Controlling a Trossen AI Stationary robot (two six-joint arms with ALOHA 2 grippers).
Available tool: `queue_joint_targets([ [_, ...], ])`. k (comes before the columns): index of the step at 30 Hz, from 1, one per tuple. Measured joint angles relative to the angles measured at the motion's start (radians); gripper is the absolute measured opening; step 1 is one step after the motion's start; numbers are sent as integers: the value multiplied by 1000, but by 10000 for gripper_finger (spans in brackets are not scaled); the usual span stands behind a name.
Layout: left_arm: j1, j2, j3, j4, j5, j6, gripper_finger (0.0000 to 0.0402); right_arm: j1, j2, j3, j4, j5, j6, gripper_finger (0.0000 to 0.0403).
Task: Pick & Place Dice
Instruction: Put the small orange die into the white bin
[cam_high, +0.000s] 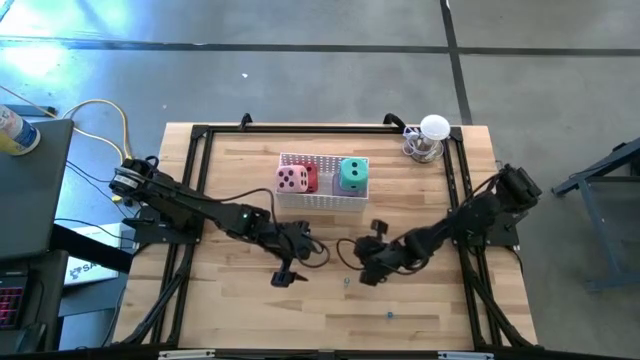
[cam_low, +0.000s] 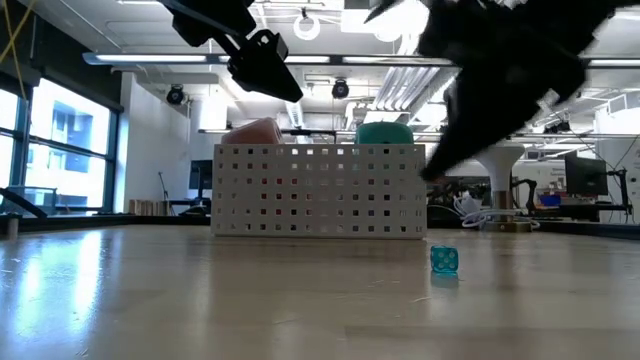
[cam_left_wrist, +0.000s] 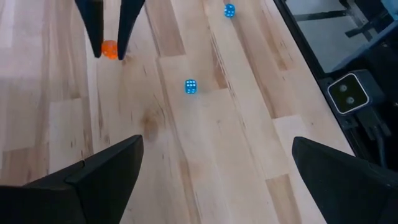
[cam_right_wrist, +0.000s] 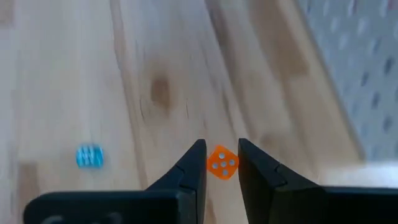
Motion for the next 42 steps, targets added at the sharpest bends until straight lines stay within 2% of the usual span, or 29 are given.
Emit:
queue_joint_targets([
  [3, 5, 0, 0, 0, -3, 25, 400, -13, 0, 76, -32, 28, -82, 56],
  [11, 5, 0, 0, 2, -5, 65, 400, -16, -2, 230, -91, 191, -273, 56],
  [15, 5, 0, 0, 3, -6, 102, 400, -37, -2, 276, -86, 200, -358, 57],
  [23, 25, 0, 0, 1, -6, 208, 400, -134, -3, 335, -73, 200, -406, 58],
  [28, 63, 0, 1, -22, -8, 209, 400, -215, -3, 353, -72, 181, -439, 58],
  [36, 129, 0, 1, -81, -1, 176, 400, -398, -3, 353, -78, -7, -421, 59],
  [42, 139, 0, 1, -129, 7, 92, 400, -467, -3, 353, -109, -67, -380, 59],
])
